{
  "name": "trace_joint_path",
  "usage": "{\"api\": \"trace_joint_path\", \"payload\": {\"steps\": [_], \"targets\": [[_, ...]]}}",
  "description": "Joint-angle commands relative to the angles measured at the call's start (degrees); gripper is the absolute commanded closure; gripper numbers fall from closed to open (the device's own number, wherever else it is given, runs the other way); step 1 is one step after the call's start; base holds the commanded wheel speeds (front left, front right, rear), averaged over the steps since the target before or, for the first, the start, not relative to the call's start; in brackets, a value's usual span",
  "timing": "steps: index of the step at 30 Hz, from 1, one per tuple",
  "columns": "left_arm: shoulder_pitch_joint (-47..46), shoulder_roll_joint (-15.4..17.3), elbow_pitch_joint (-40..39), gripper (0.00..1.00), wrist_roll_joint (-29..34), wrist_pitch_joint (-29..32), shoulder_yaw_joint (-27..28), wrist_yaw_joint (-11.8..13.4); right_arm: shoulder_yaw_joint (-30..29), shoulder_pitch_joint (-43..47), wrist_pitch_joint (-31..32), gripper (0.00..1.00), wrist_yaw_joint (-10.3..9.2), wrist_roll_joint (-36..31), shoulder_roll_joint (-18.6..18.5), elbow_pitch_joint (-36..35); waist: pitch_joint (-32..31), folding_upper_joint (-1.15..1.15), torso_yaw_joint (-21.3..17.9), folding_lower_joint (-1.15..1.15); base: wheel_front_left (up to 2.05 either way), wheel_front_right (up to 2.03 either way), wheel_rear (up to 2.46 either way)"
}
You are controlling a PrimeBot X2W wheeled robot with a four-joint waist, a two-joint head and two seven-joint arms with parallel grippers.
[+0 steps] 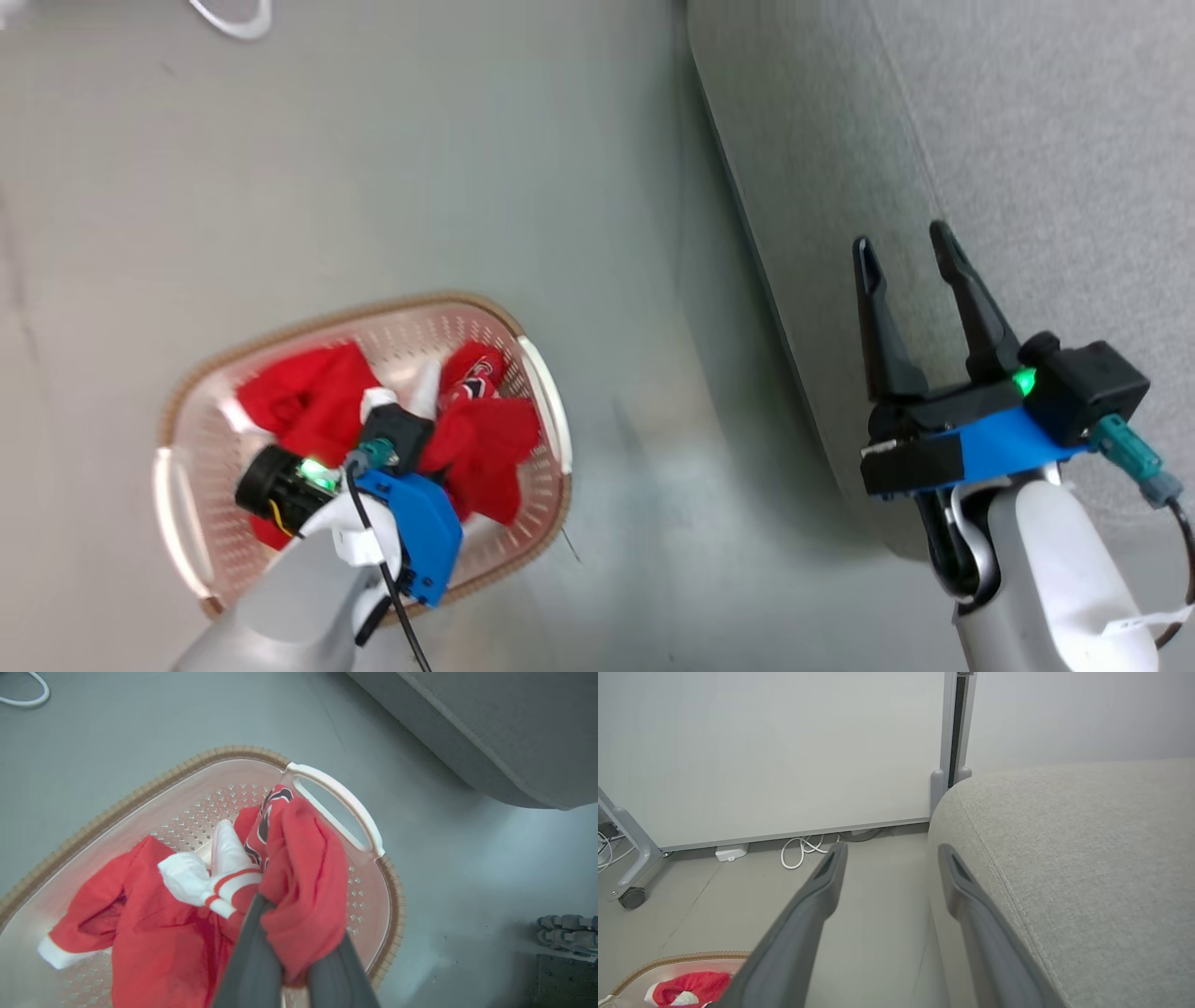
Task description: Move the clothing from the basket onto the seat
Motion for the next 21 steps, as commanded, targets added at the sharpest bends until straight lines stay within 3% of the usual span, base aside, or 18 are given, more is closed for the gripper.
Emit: {"api": "trace_joint_path", "payload": {"steps": [1,21], "targets": [[1.0,-0.4,-0.4,1.0,-0.6,-0.6,-0.5,-0.1,-0.2,1.2,-0.2,0.0,0.01,-0.6,-0.1,0.4,-5.7,0.0,3.0,0.0,0.0,0.0,0.0],[-0.1,-4.1,-7.2,1.0,-6.5,-5.0,-6.4,-0.1,-1.7,12.4,-0.2,0.0,0.01,-4.9,-0.1,6.6,-28.0,0.0,10.6,0.0,0.0,0.0,0.0]]}}
